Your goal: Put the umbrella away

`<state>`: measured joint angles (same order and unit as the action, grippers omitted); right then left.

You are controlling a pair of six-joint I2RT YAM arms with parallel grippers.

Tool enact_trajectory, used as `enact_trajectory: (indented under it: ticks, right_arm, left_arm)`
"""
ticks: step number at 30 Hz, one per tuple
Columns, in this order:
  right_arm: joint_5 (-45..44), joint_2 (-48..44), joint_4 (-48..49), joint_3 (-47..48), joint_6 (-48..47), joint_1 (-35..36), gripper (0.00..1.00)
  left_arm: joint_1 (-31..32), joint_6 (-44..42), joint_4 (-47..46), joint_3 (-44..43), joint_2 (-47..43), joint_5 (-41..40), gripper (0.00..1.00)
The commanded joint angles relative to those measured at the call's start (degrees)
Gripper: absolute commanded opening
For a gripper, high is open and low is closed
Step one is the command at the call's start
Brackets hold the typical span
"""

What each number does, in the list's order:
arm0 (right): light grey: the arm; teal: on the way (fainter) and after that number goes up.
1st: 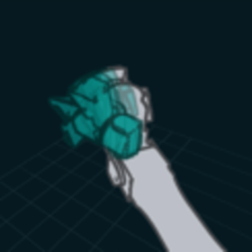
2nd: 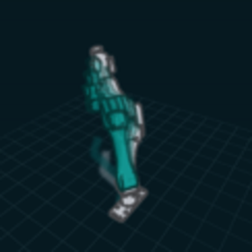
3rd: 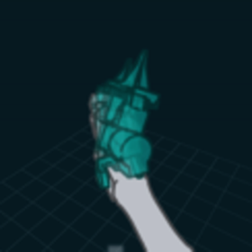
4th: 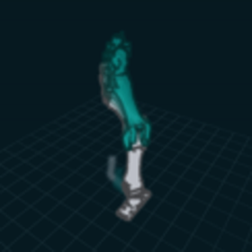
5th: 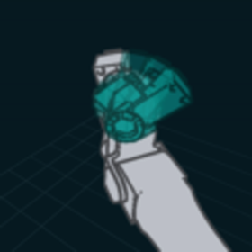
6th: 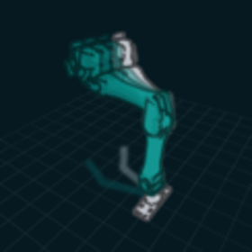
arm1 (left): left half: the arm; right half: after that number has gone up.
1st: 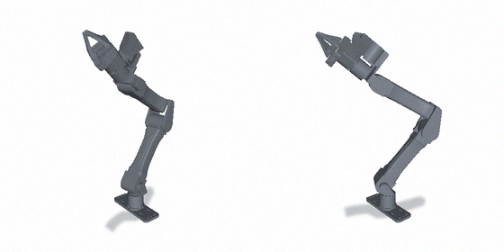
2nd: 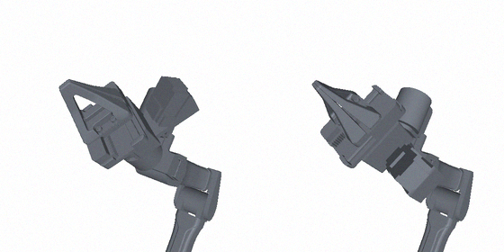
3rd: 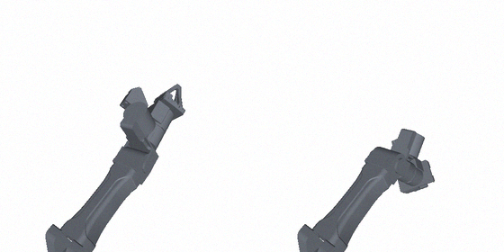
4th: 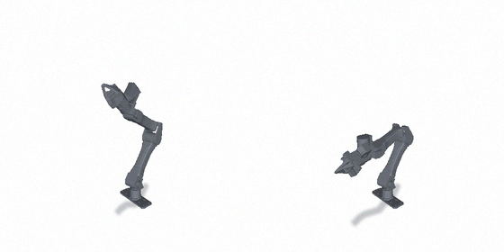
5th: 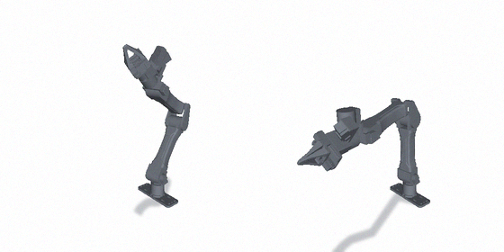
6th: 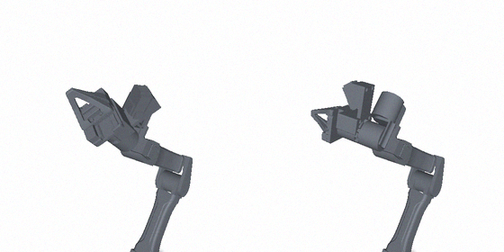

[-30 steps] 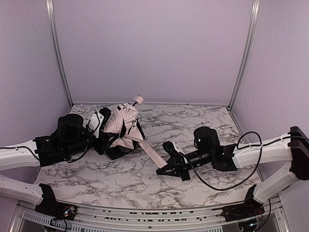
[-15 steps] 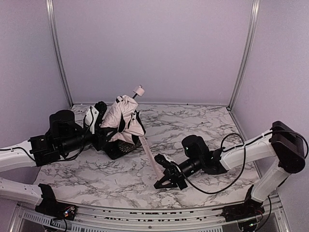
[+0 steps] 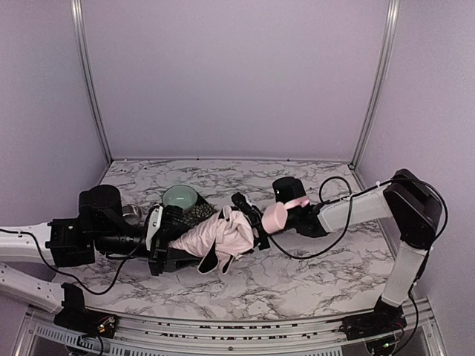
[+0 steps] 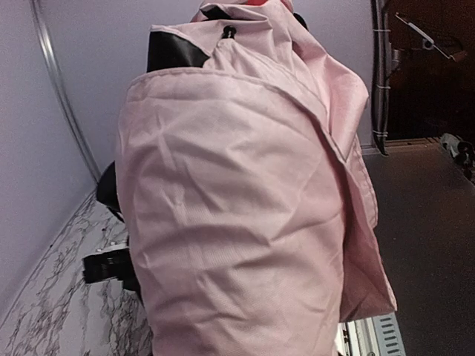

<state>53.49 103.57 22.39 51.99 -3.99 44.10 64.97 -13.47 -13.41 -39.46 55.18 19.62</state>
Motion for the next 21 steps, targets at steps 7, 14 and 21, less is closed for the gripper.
enact_trajectory:
  ticks: [7, 14, 21]
  right_arm:
    - [-0.2, 1.0, -12.6, 17.7, -10.9, -4.0, 0.0]
    - [-3.1, -5.4, -20.6, 23.5, -18.3, -4.4, 0.0]
    - [-10.2, -12.3, -17.2, 19.9, -19.3, -1.6, 0.0]
  left_arm:
    - [6.6, -6.4, -8.0, -4.0, 10.9, 22.6, 0.0]
    - [7.1, -14.1, 10.4, -7.9, 20.9, 17.2, 0.0]
    - [8.9, -17.7, 16.7, -10.2, 30.2, 10.4, 0.0]
